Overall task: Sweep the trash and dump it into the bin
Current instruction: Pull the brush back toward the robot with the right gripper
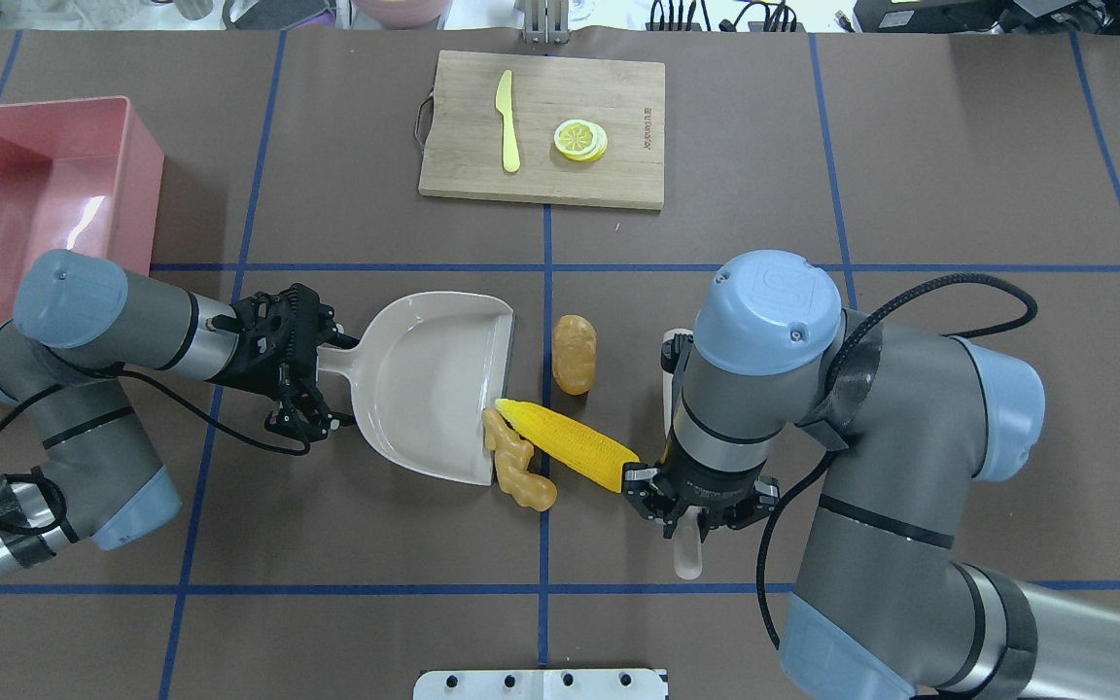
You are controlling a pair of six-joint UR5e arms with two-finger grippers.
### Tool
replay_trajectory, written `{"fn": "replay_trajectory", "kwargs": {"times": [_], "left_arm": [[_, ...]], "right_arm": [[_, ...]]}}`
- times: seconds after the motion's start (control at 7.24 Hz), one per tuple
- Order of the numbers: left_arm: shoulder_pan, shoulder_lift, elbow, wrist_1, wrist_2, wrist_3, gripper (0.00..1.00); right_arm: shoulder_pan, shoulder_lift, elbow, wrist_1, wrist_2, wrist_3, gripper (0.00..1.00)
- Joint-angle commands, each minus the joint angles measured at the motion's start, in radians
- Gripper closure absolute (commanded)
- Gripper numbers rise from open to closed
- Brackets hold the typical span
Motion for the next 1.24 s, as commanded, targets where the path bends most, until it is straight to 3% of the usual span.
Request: {"fn": "replay_trajectory", "kwargs": {"times": [0.0, 0.14, 0.55, 0.97, 1.11], "left_arm": [[0.0, 0.0, -0.001, 0.0, 0.0, 0.0, 0.01], [0.0, 0.0, -0.001, 0.0, 0.0, -0.001, 0.01], [0.0, 0.0, -0.001, 0.0, 0.001, -0.002, 0.01], [0.0, 0.0, -0.001, 0.0, 0.001, -0.002, 0.01], [0.0, 0.0, -0.001, 0.0, 0.001, 0.0, 0.01]], "right_arm": [[-0.048, -0.023, 0.003, 0.006, -0.001, 0.109, 1.0], [-0.06, -0.006, -0.004, 0.006, -0.001, 0.121, 1.0], [-0.118, -0.005, -0.047, 0.149, -0.007, 0.2, 1.0], [-0.129, 0.02, -0.065, 0.151, -0.012, 0.197, 1.0], [-0.11, 0.079, -0.123, 0.151, -0.011, 0.19, 1.0]]}}
